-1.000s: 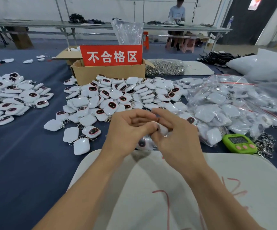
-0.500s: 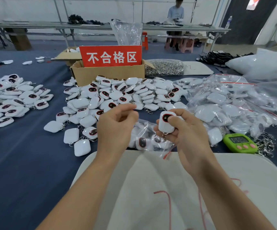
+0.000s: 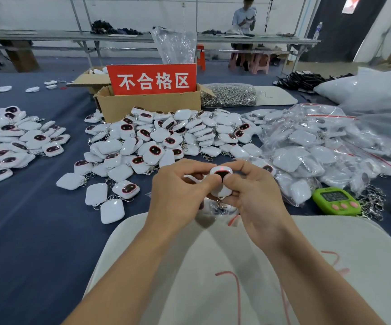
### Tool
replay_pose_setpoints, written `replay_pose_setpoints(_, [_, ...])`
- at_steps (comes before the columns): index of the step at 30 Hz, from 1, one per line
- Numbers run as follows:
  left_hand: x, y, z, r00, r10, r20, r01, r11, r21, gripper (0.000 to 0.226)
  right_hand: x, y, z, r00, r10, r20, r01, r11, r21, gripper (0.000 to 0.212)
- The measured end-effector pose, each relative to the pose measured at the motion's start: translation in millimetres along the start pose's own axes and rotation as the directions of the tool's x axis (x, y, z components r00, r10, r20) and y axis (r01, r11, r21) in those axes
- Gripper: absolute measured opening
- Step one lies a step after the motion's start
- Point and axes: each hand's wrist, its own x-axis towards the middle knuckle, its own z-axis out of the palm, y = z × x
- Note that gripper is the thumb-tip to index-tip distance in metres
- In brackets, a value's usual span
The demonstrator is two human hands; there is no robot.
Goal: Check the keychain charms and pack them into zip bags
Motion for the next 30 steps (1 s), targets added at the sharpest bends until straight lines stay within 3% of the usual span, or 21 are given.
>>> replay_pose_setpoints(9, [3.3,-2.1,-2.5,0.986,-0.164,0.042,0.167,0.981,-0.095,0.014,-2.7,0.1,7.2,0.998,-0.053,0.04,0.058,0.989,-0.134,0.021])
replay_pose_setpoints(13, [4.5,-4.7,-1.3,0.991,-0.131,-0.016,0.13,0.99,-0.053,0.012,-4.3,0.3,8.5,0.997,-0.029,0.072,0.041,0.984,-0.175,0.028])
replay_pose_setpoints(16, [5.0,-4.0,-0.8,0.993,-0.111,0.04,0.114,0.991,-0.068,0.006,-3.3,-0.5,5.1,0.997,-0.02,0.079,0.035,0.981,-0.189,0.035])
replay_pose_setpoints(20, [4.8,-1.2,-2.1,0.995,-0.096,0.041,0.099,0.991,-0.086,0.015,-2.6,-1.6,4.1,0.998,-0.039,0.057,0.047,0.988,-0.147,0.034])
replay_pose_setpoints(30, [2.5,2.3,-4.4,0.992,-0.12,0.051,0.124,0.988,-0.091,0.013,-0.7,2.2,2.0,0.996,-0.057,0.067,0.066,0.99,-0.126,0.034])
